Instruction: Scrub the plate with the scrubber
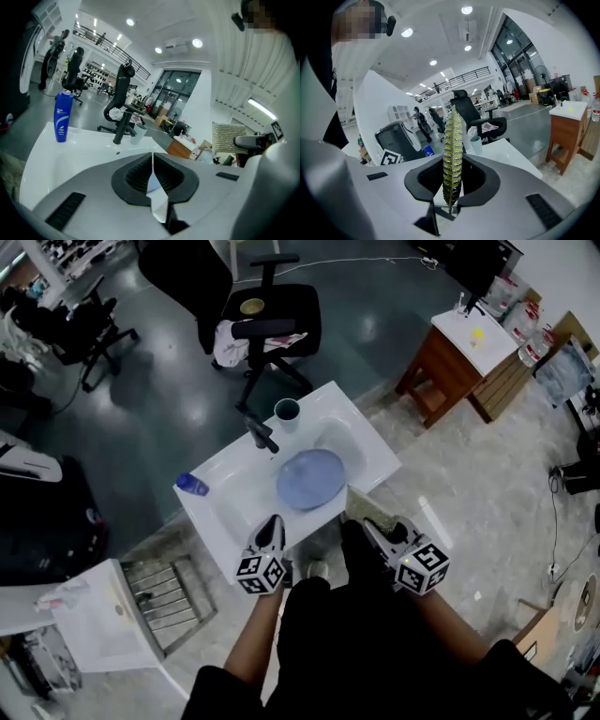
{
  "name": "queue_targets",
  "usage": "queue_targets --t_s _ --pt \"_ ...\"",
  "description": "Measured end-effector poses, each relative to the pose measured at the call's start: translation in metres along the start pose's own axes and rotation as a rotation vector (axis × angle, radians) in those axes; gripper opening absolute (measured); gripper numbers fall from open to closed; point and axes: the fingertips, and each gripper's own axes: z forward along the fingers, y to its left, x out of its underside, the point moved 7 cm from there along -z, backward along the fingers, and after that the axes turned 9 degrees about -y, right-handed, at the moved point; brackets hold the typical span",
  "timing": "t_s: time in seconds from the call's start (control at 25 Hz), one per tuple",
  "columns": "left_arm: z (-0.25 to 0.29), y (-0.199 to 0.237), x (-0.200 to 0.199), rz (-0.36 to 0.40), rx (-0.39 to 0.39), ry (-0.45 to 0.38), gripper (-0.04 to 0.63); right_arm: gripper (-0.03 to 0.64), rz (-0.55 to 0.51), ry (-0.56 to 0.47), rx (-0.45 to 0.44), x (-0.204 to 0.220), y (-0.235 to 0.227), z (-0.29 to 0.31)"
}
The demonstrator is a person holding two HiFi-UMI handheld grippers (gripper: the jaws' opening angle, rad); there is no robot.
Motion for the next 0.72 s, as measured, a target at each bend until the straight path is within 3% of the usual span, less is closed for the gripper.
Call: queue_targets --t_s 0.4,0.48,0.6,0.72 --pt "0.057 0.037 0.020 -0.133 -0.291 -0.006 0.006 0.063 0.003 0.142 -0.283 -0.013 -0.082 0.088" --pt "0.071 0.038 0.025 -0.142 -0.302 0.036 0.006 0.063 0.022 0.166 -0.330 -0.018 -0.095 0.102" --pt "0.100 0.031 0.039 -0.101 -0.229 0.142 0.011 0.063 0.038 0.203 -0.386 -0.021 -0.119 0.120" --pt "0.119 0.031 0.054 -0.104 -0.228 0.207 0.091 0.063 0.042 0.220 -0.406 -0.026 -0.145 0.133"
